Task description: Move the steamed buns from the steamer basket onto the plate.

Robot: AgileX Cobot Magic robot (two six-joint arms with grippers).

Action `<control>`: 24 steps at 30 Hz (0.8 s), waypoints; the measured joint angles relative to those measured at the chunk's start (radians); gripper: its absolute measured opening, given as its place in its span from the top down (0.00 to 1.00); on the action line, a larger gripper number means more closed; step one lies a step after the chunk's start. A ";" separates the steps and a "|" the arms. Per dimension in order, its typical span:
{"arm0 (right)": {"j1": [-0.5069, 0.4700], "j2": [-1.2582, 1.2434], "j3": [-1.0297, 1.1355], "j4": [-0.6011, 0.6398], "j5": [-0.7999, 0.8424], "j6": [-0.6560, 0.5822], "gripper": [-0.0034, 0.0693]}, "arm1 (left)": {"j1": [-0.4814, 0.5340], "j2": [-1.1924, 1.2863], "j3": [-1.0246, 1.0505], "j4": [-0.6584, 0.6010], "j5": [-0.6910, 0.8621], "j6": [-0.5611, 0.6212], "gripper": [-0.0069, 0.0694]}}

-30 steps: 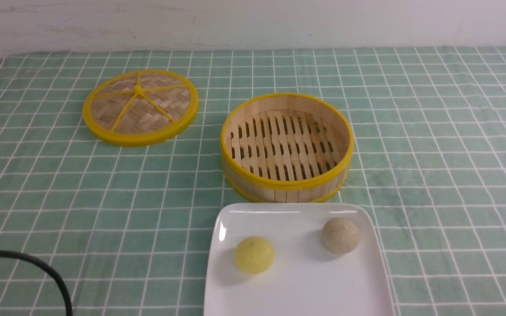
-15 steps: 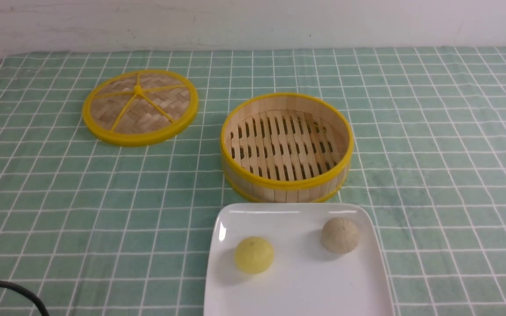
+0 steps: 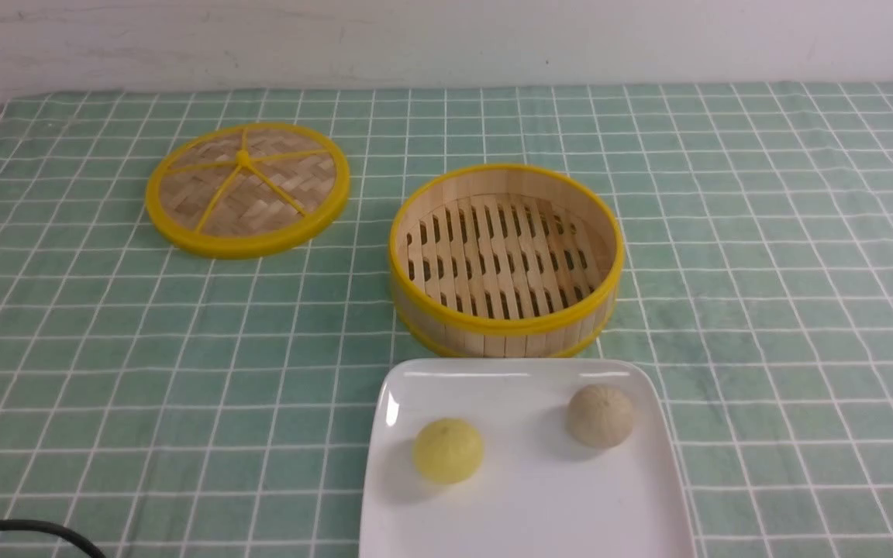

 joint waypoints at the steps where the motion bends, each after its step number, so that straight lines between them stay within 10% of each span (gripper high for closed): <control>1: 0.000 0.000 0.000 0.000 0.000 0.000 0.62 | 0.000 0.000 0.001 0.000 -0.001 0.000 0.55; 24: 0.000 0.000 0.000 -0.001 0.000 0.000 0.62 | 0.000 0.000 0.015 -0.052 -0.056 0.054 0.55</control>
